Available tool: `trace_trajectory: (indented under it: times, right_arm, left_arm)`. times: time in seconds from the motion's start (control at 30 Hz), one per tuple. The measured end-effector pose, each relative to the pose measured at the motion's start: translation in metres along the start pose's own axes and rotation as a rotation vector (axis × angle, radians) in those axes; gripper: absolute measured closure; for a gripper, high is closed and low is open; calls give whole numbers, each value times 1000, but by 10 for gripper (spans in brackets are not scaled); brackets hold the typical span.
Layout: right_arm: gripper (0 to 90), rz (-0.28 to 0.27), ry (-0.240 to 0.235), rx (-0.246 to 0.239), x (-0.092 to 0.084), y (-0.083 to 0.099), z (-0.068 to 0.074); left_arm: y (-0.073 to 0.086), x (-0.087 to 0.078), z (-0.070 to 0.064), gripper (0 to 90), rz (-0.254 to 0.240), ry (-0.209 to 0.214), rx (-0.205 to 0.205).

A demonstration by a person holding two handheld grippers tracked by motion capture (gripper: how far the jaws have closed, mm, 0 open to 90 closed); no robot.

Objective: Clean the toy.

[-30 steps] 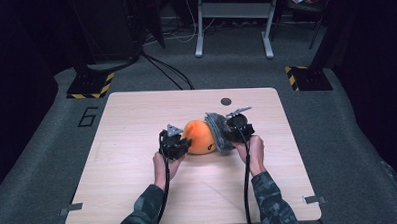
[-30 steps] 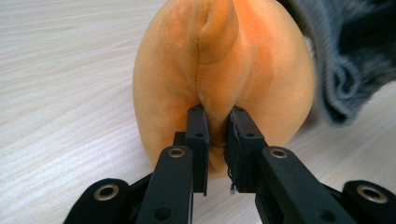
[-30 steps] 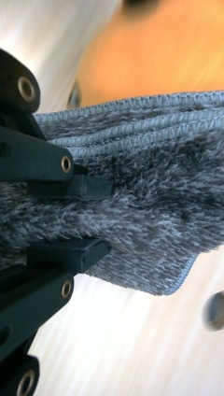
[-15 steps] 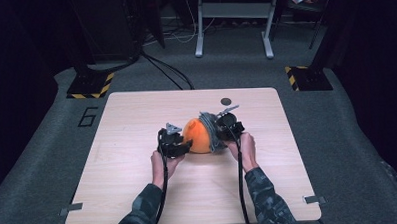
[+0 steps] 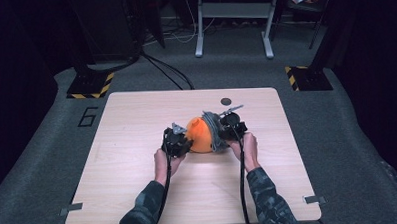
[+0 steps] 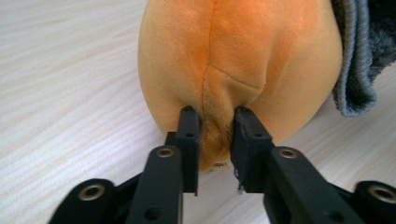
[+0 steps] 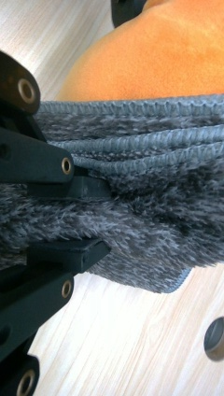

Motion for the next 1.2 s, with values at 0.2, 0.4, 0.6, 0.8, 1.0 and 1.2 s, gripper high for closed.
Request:
trace_trajectory:
  times: [0.2, 0.4, 0.6, 0.8, 1.0, 1.2]
  right_arm:
    - [733, -30, 9, 32, -18, -3, -8]
    - [732, -127, -42, 10, -45, -25, 6]
    - [733, -86, -27, -31, -31, -28, 18]
    - [733, -40, -17, -4, -17, -13, 4]
    - [733, 40, 10, 26, 1, 7, -8]
    - [733, 115, 13, 62, 21, 26, -15]
  left_arm:
    - [-9, -10, -10, 789, -16, 12, 58]
    - [-12, -15, -16, 789, -27, 40, 76]
    - [-10, -12, -15, 786, -22, 46, 65]
    - [-9, -11, -12, 777, -28, 45, 47]
    - [-8, -10, -11, 771, -29, 45, 42]
    - [-8, -10, -11, 771, -38, 44, 38]
Point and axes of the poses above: each handheld gripper's, and its own axes: x roughly forward along the jaws, y roughly out of its underside, z roughly to its left, the point moved 6 cm from there along x, roughly forward along the jaws, and after that the axes turned 6 degrees about y, right-handed, at the moved point
